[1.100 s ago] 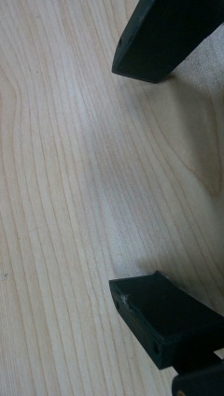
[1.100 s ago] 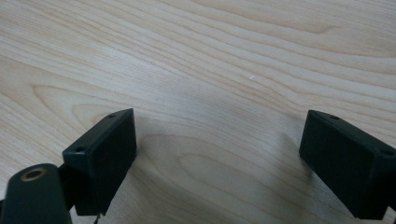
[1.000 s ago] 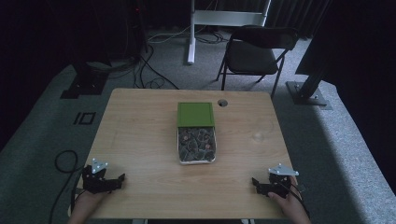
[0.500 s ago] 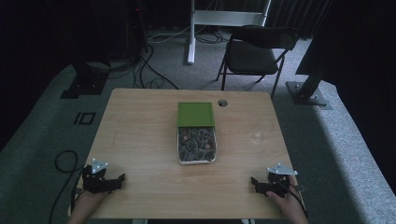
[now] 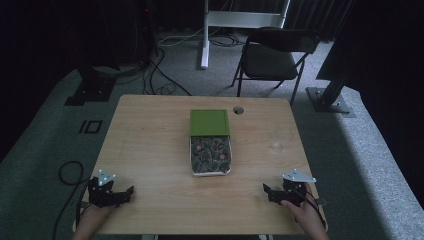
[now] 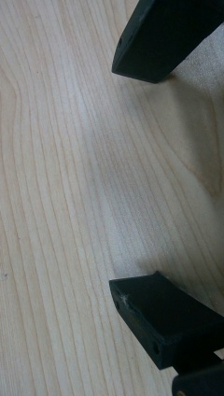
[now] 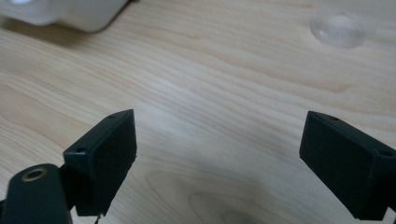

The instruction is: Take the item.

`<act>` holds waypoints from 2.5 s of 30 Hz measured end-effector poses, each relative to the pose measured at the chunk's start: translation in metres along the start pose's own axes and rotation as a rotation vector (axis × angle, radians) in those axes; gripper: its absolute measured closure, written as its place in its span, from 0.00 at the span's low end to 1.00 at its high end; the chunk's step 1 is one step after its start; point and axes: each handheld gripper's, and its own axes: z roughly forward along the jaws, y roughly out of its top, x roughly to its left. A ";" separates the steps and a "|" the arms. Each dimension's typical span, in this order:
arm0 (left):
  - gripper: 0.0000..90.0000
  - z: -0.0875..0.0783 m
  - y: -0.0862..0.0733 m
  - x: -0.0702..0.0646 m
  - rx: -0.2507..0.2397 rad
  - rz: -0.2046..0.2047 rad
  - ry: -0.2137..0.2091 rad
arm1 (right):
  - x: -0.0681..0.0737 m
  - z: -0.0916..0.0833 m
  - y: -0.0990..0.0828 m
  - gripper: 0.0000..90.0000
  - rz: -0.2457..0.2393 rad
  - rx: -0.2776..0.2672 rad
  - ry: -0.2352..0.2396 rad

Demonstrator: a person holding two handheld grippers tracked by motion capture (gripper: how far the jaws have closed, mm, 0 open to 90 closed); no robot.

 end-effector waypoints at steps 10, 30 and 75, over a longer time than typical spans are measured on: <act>0.02 0.000 0.000 0.000 0.000 0.000 0.000 | 0.007 -0.005 0.019 0.13 -0.015 -0.031 0.022; 0.02 0.000 0.000 0.000 -0.002 -0.002 0.000 | 0.033 -0.003 0.060 0.13 -0.064 -0.086 0.083; 0.02 0.000 0.000 0.000 0.000 -0.002 0.000 | 0.109 0.037 0.126 0.22 -0.184 -0.137 0.231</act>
